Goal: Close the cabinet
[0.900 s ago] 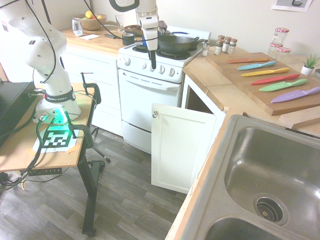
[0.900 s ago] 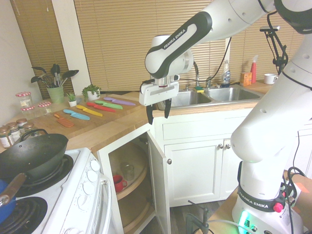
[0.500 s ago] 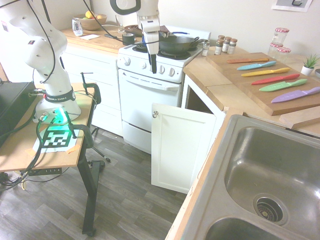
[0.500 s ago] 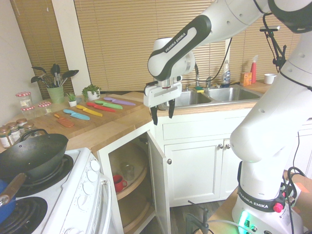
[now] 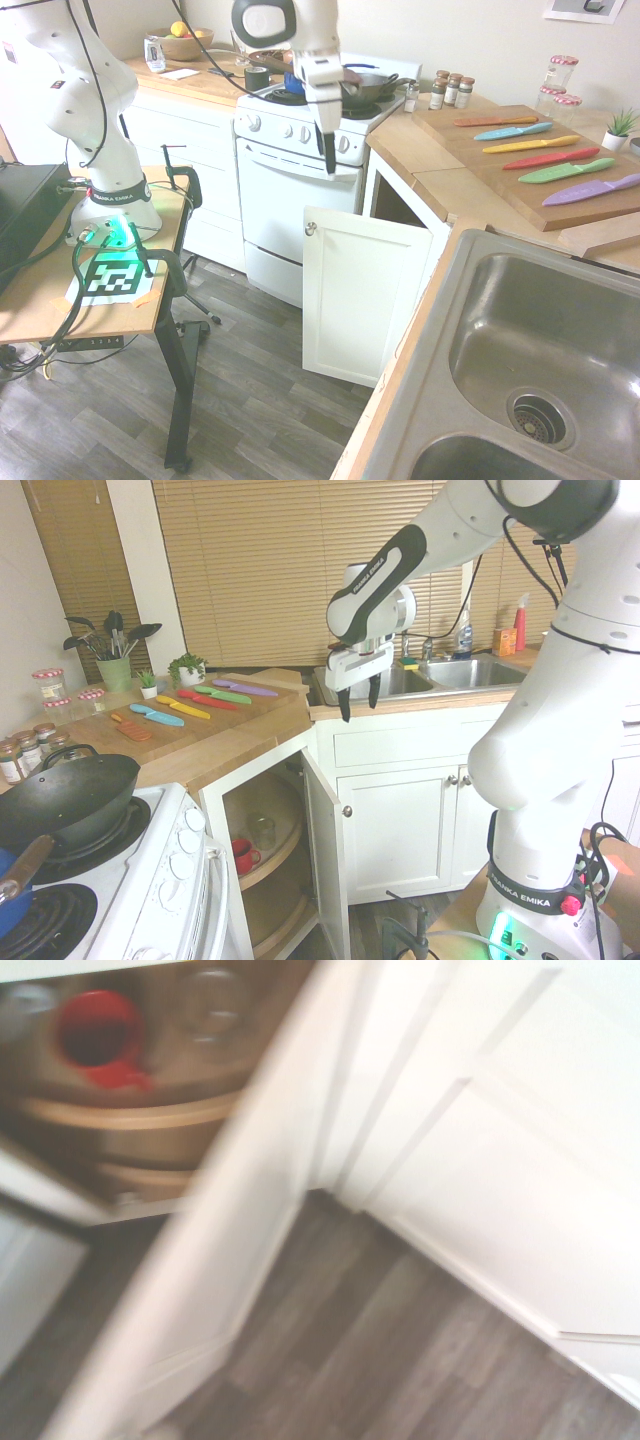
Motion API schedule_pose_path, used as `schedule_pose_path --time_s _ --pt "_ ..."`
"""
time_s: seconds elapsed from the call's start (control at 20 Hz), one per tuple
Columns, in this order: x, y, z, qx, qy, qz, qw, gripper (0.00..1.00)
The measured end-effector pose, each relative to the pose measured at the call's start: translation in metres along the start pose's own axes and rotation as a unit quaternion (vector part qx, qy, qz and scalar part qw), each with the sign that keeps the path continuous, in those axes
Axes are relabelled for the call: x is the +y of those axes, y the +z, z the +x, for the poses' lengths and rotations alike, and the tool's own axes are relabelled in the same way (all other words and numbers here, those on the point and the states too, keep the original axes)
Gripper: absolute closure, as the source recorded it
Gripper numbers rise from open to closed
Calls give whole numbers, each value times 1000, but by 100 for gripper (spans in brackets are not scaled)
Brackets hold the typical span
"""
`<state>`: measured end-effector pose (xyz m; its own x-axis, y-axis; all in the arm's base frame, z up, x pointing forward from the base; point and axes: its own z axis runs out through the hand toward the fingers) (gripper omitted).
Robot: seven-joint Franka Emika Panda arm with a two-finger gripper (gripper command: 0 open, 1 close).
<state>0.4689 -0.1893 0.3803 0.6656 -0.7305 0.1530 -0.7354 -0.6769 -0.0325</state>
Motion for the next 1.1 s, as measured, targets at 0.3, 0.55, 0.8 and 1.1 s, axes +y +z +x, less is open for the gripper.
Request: schedule_pose_path --time_s 0.3,0.55,0.8,1.1 --pt "-1 93 31 -23 -4 -26 999 0" --pt "-9 156 49 -44 -8 -40 998 0" --pt "-7 204 54 -67 -45 -58 995 0" --pt "-17 212 42 -81 -132 -79 985 0"
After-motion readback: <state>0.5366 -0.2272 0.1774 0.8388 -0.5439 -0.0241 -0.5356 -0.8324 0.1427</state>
